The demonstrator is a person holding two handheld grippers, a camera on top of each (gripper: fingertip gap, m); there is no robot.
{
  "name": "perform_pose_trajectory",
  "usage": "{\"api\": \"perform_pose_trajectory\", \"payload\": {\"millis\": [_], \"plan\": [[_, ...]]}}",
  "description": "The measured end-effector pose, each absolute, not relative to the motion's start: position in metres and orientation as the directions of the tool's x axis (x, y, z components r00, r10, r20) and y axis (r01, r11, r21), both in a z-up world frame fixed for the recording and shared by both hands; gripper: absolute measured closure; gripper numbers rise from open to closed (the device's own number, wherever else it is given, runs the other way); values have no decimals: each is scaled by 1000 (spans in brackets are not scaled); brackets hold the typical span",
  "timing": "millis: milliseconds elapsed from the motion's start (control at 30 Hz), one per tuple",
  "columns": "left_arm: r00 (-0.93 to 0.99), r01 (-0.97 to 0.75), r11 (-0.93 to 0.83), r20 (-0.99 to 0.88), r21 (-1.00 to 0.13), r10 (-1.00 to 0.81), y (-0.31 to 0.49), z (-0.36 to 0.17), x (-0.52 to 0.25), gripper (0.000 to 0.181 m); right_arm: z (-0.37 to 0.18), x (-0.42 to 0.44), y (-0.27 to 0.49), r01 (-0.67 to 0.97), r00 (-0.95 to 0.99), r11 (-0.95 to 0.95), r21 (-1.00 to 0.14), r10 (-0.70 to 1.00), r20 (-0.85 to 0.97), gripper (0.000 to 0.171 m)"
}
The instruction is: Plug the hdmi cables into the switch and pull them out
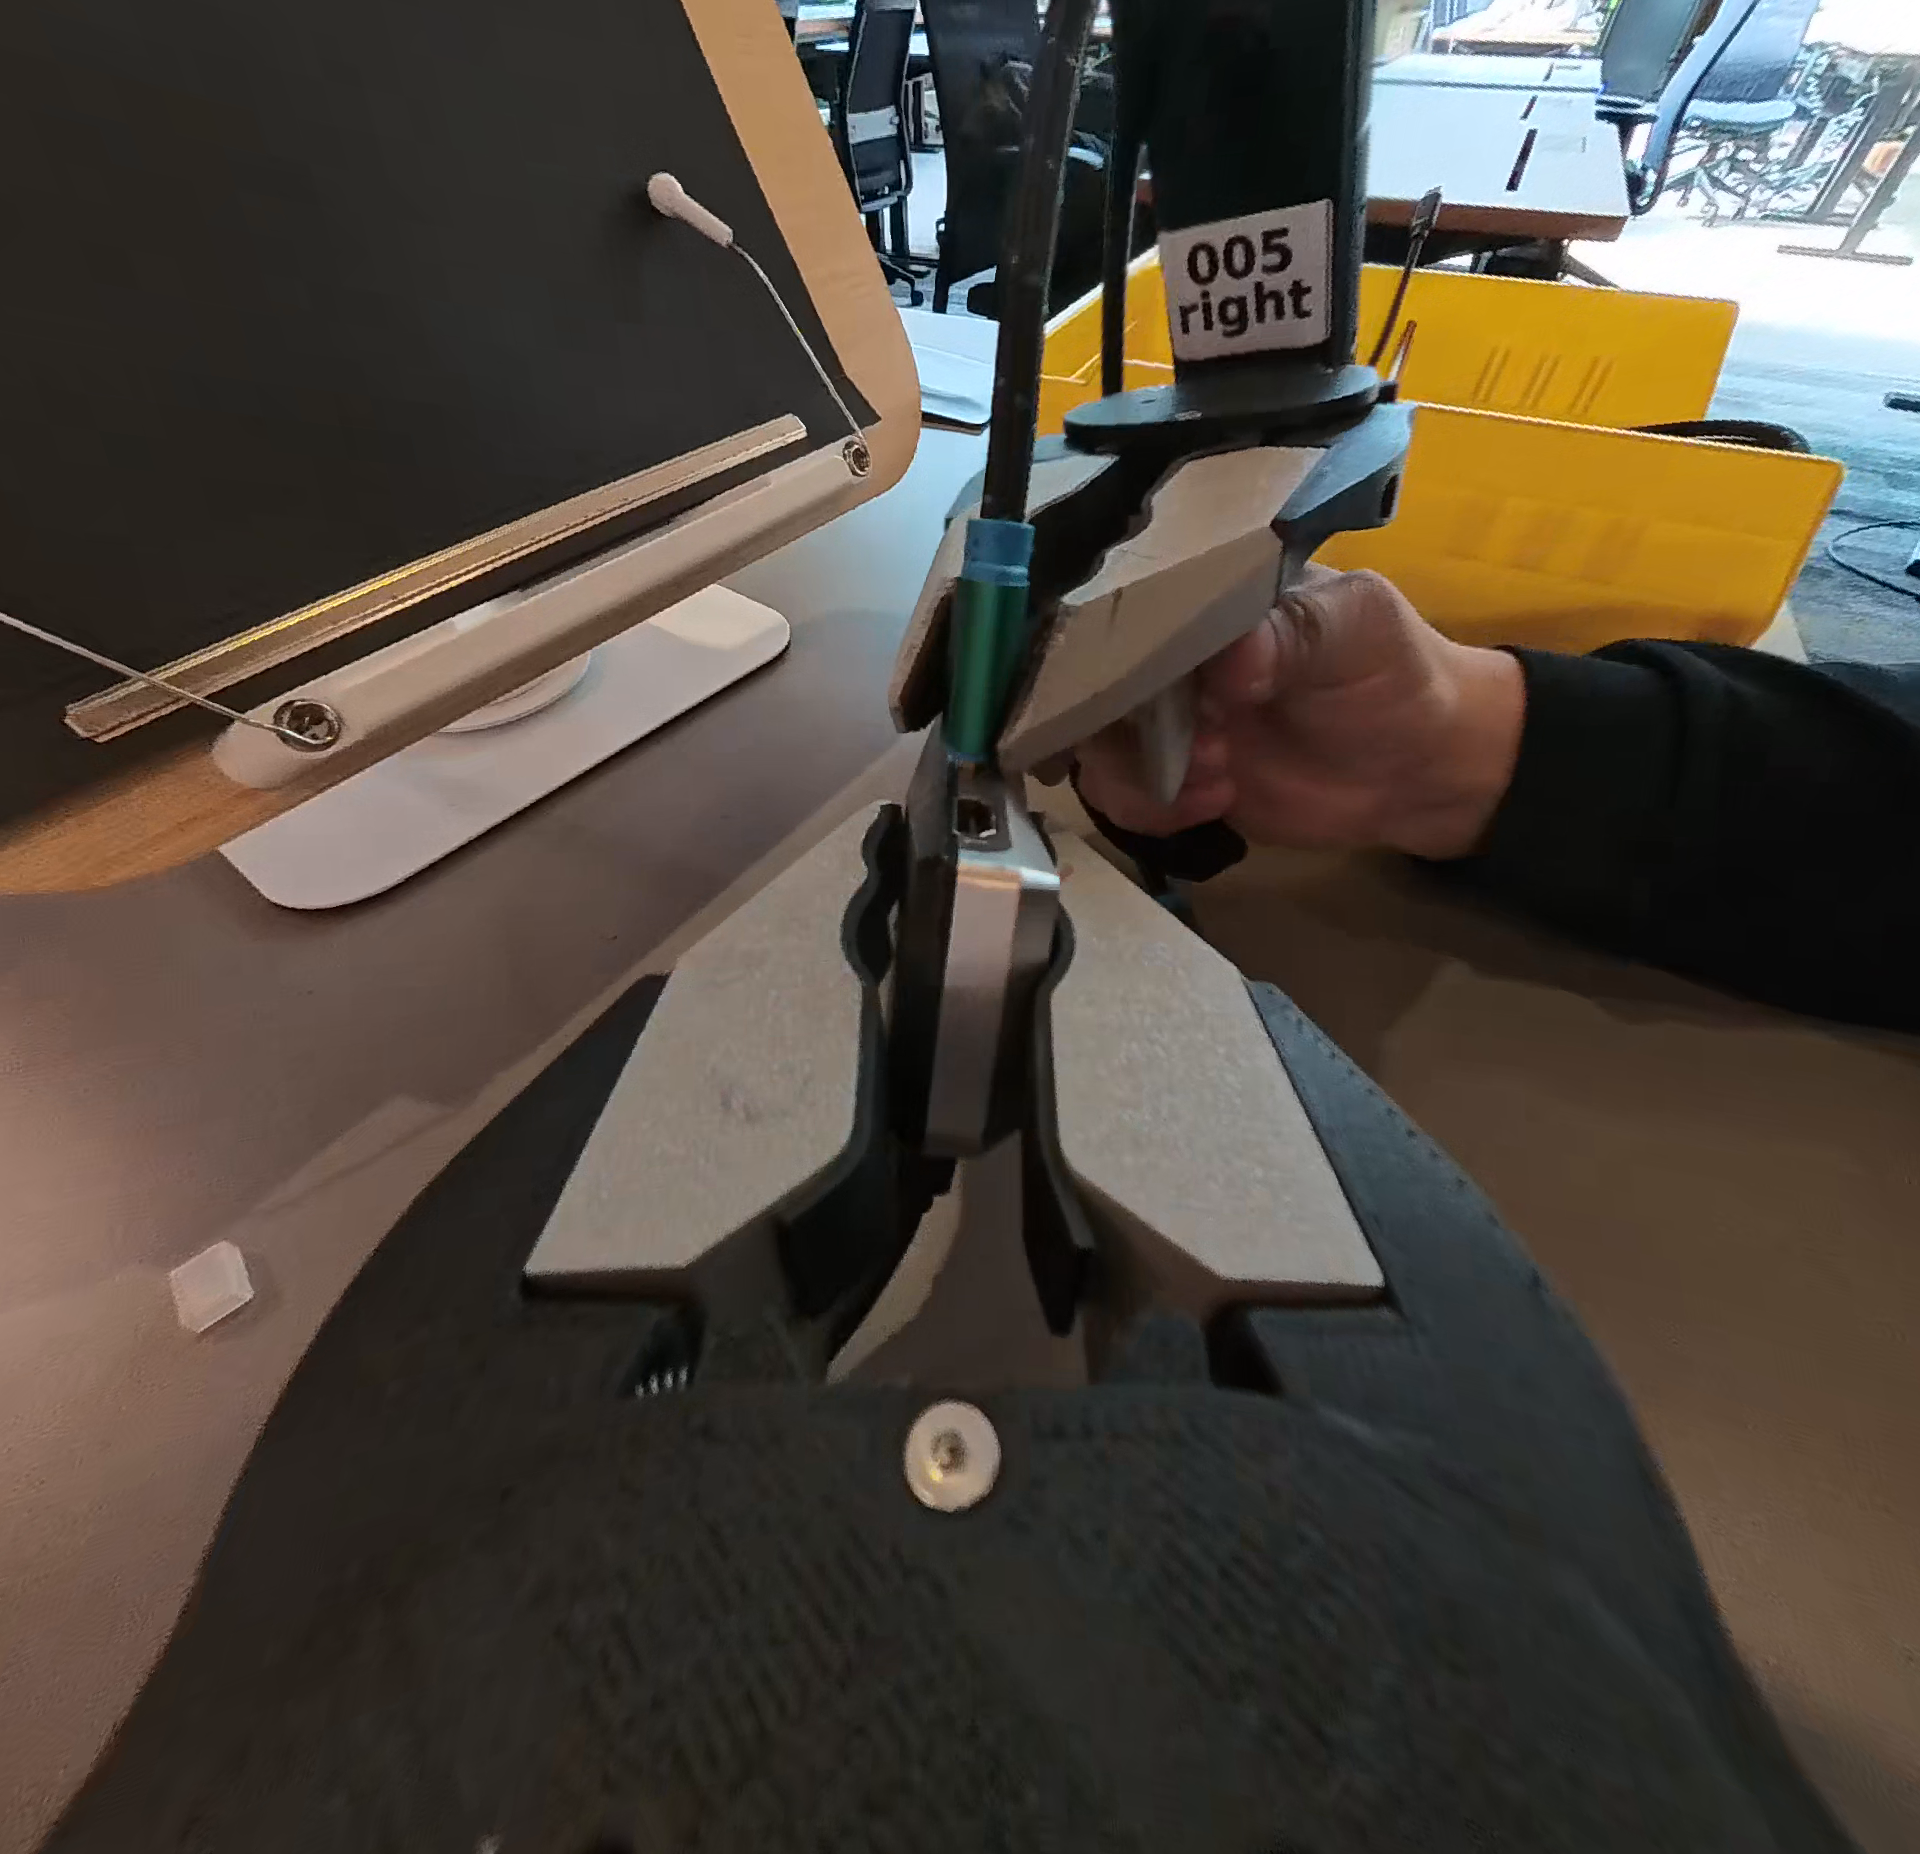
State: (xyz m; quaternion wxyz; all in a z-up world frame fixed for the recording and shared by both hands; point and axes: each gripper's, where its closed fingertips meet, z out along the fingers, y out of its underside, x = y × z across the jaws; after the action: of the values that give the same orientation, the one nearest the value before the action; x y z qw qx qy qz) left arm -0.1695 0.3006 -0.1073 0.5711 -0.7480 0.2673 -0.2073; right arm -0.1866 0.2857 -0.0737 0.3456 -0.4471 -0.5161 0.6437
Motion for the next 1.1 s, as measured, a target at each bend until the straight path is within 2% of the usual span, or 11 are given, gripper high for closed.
{"api": "perform_pose_trajectory", "payload": {"millis": [600,633,667,700,733,833,1000,1100], "plan": [[783,-99,-173,30,-980,-621,300,-93,-174,159,-53,-188,285,-116,-429,-461,-880,822,-374,163],[739,-83,-195,71,-977,-670,294,-95,-167,160,-35,-178,289,-209,-486,-524,-826,788,-377,163],[703,-27,-223,140,-974,-697,290,-94,-161,161,-13,-159,304,-329,-539,-606,-724,750,-383,163],[688,-22,-239,159,-971,-708,289,-97,-157,161,-4,-145,323,-401,-532,-633,-662,749,-394,163],[716,-76,-233,109,-970,-690,293,-103,-158,161,-6,-141,333,-406,-492,-614,-677,771,-404,163],[768,-119,-165,15,-979,-640,302,-100,-165,161,-34,-151,325,-234,-315,-402,-885,893,-322,162],[822,-206,-151,-87,-967,-563,312,-109,-172,160,-26,-155,315,-224,-278,-308,-925,929,-243,162],[830,-271,-135,-160,-953,-534,316,-115,-171,160,-42,-164,315,-137,-222,-252,-958,950,-218,161]]}}
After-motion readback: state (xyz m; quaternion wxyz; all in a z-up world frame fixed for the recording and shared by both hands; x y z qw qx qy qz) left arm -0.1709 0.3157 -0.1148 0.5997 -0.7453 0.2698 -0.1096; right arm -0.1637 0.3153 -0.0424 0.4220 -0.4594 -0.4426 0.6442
